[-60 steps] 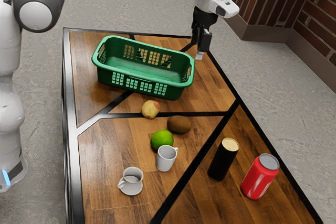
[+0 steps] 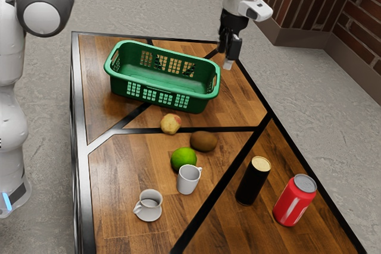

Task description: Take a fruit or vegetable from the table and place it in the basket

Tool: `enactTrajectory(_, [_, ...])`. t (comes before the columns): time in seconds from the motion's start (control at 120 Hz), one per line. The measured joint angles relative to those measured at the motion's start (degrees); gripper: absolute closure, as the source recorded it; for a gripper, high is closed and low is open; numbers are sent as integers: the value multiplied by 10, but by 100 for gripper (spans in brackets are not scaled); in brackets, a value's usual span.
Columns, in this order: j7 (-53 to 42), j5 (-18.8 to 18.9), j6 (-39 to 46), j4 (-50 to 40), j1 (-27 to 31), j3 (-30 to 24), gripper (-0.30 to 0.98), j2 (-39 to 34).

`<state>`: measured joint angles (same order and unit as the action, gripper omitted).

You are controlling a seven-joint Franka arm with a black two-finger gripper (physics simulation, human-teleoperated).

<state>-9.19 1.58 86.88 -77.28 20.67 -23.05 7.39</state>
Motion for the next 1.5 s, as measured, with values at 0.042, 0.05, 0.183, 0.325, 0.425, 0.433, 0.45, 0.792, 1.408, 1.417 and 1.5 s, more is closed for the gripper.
enactTrajectory(0.042, [0, 2, 0, 0, -6, -20, 0, 0])
enactTrajectory(0.05, [-1, 3, 0, 0, -7, -24, 0, 0])
enactTrajectory(0.183, [-3, 22, -1, 0, -15, -60, 0, 2])
enactTrajectory(0.325, [-5, 30, -11, -44, -5, -73, 0, -40])
enactTrajectory(0.425, [-9, 31, -2, -118, -14, -74, 0, -85])
enactTrajectory(0.433, [-10, 30, -1, -123, -16, -74, 0, -87])
enactTrajectory(0.45, [-11, 30, 3, -133, -20, -74, 0, -89])
enactTrajectory(0.792, [-37, 20, 84, -232, -63, -63, 0, -71])
enactTrajectory(1.408, [-70, 25, 129, -227, 48, -65, 0, -39])
enactTrajectory(1.417, [-70, 25, 130, -226, 50, -68, 0, -37])
enactTrajectory(1.5, [-70, 29, 136, -217, 24, -82, 0, -27])
